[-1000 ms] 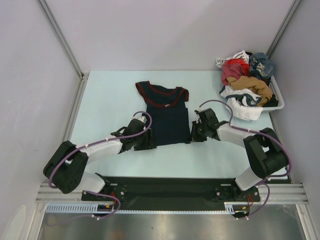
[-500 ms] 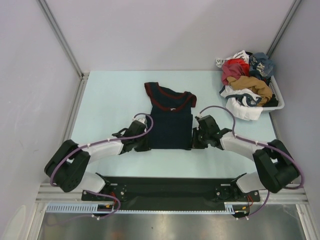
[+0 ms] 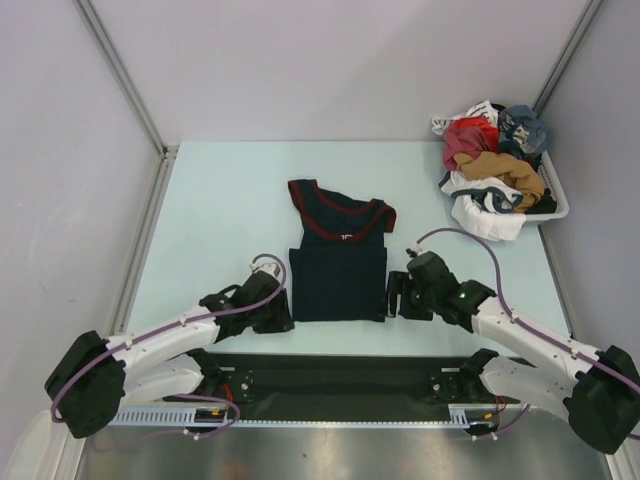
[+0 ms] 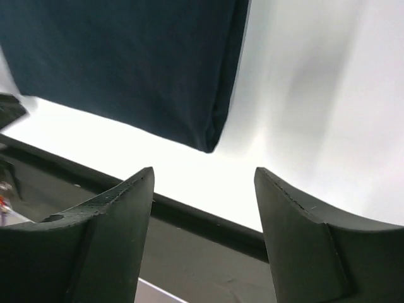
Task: Fold and stack the tank tops
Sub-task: Fold the tank top
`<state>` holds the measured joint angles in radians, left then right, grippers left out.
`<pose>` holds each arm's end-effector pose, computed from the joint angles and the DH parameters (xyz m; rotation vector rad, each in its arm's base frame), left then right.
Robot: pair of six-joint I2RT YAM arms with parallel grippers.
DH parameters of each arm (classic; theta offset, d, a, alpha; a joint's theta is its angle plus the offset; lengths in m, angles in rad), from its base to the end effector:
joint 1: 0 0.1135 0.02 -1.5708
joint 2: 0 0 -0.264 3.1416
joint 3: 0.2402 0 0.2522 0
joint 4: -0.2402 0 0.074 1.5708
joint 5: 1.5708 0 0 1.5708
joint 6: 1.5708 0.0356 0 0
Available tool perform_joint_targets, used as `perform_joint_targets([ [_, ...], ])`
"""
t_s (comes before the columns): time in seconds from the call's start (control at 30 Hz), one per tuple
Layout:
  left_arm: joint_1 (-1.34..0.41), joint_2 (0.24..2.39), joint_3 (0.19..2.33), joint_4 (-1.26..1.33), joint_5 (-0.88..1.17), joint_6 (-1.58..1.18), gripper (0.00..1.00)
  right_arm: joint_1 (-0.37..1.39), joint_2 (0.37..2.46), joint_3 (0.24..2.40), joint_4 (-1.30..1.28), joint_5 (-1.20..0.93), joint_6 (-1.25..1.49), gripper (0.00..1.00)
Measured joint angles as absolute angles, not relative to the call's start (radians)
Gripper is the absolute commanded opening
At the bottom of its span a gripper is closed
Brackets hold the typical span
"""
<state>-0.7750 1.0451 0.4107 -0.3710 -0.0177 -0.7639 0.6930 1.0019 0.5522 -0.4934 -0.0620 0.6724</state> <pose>0.1284 -0.1249 0.1525 0.0080 2.6753 -0.5237 0.1438 0.1223 0.1948 -0.0535 2.6278 0.6014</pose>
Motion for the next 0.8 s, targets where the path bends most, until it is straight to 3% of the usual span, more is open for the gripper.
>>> perform_joint_targets([
  [0.03,-0.775,1.031,0.411,-0.389,-0.031,-0.776,0.59,0.678,0.987,0.567,-0.508,-0.056,0.669,0.7],
  [0.13,-0.776,0.986,0.419,-0.456,-0.068,-0.796,0.63,0.587,1.007,0.65,-0.528,-0.061,0.636,0.69],
  [0.33,-0.843,0.973,0.553,-0.532,-0.107,-0.792,0.65,0.426,1.178,0.841,-0.475,-0.129,0.582,0.76],
  [0.6,-1.041,1.31,0.94,-0.408,-0.125,-0.769,0.64,0.319,1.535,1.041,-0.299,-0.221,0.632,0.9],
  [0.8,-1.075,1.52,0.958,-0.238,-0.099,-0.786,0.63,0.252,1.692,1.041,-0.13,-0.302,0.788,0.97],
])
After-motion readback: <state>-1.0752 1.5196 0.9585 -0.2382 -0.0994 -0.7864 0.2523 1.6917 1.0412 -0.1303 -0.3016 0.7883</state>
